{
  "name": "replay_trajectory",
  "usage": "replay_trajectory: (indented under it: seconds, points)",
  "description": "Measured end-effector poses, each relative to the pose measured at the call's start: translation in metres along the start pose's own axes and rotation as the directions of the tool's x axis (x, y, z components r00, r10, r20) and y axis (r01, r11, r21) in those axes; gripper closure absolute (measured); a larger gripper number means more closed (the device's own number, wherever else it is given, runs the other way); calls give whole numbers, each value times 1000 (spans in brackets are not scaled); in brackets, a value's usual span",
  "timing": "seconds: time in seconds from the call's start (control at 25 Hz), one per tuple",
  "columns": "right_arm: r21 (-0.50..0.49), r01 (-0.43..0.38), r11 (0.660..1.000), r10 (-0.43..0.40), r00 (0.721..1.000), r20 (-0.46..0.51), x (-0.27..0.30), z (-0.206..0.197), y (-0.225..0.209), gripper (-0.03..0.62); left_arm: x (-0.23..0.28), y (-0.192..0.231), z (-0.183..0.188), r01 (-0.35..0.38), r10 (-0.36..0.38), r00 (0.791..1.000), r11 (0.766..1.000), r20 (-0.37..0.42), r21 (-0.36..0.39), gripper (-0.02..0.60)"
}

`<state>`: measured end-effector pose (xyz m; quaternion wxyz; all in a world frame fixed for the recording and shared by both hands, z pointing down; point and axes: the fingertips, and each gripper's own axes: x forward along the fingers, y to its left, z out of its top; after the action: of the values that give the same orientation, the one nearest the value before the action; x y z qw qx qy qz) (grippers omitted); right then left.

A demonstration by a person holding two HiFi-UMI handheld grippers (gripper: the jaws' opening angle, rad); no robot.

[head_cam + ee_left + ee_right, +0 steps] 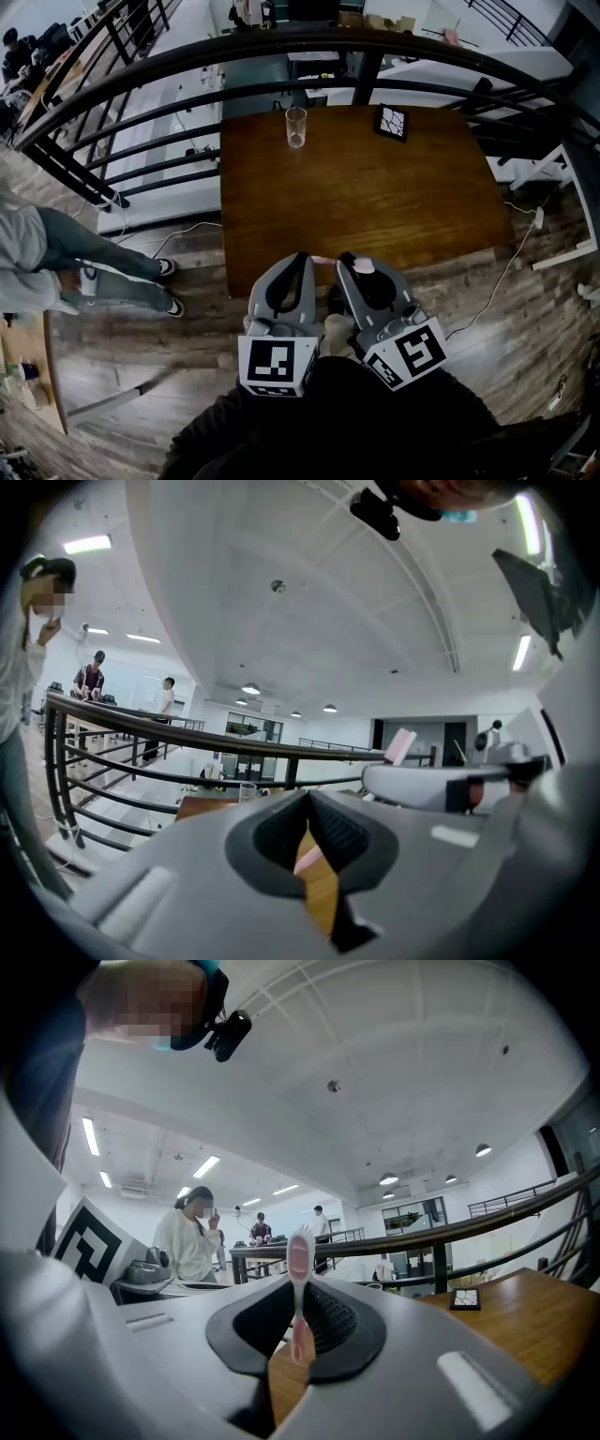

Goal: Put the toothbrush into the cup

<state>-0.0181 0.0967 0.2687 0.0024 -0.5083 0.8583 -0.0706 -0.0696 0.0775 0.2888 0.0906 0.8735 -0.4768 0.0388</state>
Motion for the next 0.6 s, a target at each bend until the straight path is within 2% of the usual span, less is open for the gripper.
replay_trajectory:
  seconds: [0.24, 0.6]
  points:
    - [35, -54, 998, 54, 998, -7, 33, -6, -25, 566, 32, 17, -3, -64, 64, 997, 998, -34, 10, 574]
    - [91, -76, 993, 78, 997, -16, 76, -10, -108, 566, 125, 14, -5, -88, 93, 990, 995, -109, 43, 574]
